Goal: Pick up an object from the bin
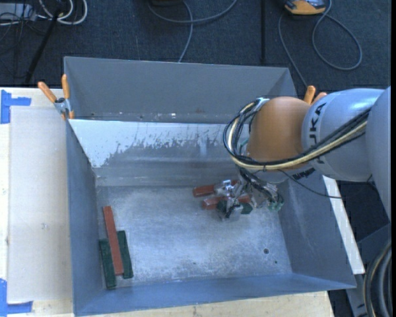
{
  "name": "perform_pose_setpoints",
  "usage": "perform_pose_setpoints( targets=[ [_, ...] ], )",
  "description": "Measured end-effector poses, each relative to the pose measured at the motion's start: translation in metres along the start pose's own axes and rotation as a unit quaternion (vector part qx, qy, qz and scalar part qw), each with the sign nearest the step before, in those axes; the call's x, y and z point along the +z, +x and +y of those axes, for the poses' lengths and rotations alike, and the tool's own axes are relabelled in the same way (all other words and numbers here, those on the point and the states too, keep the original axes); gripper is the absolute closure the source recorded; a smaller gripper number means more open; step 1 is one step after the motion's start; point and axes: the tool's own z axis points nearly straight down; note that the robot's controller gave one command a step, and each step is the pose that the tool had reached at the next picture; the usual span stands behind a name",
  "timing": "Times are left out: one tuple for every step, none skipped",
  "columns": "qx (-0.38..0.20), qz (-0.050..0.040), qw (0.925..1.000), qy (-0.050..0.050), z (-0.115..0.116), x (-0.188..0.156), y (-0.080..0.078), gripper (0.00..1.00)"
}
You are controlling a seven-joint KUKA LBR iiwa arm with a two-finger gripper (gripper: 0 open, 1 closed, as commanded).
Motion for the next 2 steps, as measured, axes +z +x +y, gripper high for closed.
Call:
perform_pose_setpoints(
  targets=[
    [-0.011,-0.0032,0.9999,0.003,-0.075,-0.086,0.027,1.00],
    [-0.017,-0.0030,0.9999,0.002,-0.075,-0.152,0.052,1.00]
  ],
)
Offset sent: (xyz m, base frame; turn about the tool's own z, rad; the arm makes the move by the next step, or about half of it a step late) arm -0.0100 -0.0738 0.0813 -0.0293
